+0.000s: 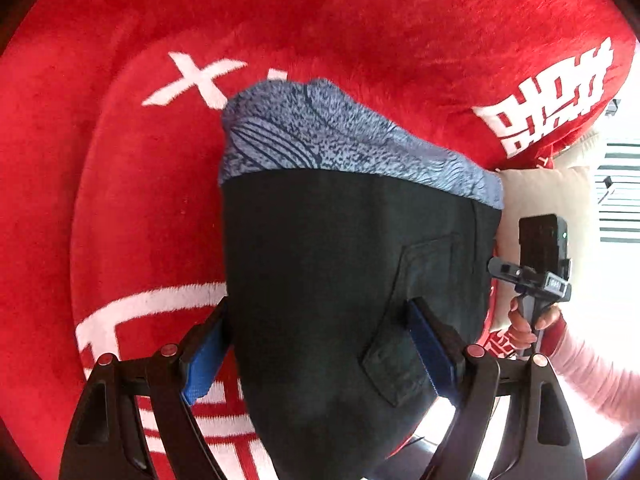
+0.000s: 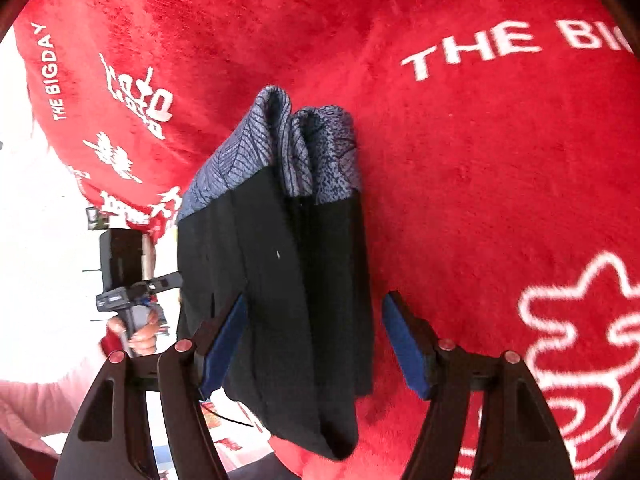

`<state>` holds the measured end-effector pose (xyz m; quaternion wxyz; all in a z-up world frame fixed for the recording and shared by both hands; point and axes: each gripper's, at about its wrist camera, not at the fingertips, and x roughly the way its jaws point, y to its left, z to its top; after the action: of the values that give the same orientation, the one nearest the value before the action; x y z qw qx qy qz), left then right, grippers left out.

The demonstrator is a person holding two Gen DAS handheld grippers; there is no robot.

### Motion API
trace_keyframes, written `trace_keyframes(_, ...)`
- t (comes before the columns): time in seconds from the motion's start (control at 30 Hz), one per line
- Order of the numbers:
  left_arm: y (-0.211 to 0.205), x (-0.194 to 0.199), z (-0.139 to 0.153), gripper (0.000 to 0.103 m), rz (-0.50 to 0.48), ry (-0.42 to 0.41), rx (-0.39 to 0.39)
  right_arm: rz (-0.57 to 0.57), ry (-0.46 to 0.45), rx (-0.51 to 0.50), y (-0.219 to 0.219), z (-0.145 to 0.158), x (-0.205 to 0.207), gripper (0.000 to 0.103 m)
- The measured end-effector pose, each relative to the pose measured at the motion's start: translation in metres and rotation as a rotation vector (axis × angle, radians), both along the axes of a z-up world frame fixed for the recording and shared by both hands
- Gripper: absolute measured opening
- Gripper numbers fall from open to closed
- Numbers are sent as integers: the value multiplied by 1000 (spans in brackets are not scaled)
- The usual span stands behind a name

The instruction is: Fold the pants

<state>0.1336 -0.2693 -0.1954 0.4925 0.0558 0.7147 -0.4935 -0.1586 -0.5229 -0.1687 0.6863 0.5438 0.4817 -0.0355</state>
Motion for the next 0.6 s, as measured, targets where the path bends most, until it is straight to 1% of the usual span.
trace_keyframes(0.07,-4,-2,-6,87,3,9,13,8,-17,21,0,-4,5,73)
trace_keyframes(0.1,-6,-3,-6,89,9,6,12,12,-23,27,0,-6,8,75)
trace_keyframes(0.2,-9,-7,0,89,13,-47,11,28,-24,33,1,-8,19,73)
trace_keyframes(0.27,-6,-10,7,83,19,-76,4,1,8,57,0,-10,20,68)
trace_keyframes(0.3,-6,-11,11,78,18,-93,1,-8,20,61,0,-10,20,62)
trace_keyframes(0.33,-5,-13,15,74,17,-108,-2,-16,26,56,2,-6,21,57)
trace_keyframes(0.43,-2,-14,25,64,24,-129,-12,-40,26,48,6,2,23,48)
trace_keyframes(0.53,3,-13,37,62,35,-130,-34,-80,4,68,8,12,19,43)
trace_keyframes(0.57,4,-13,41,62,30,-113,-20,-80,-1,69,9,15,19,43)
trace_keyframes(0.6,4,-14,47,62,26,-115,-24,-76,-5,69,10,18,19,43)
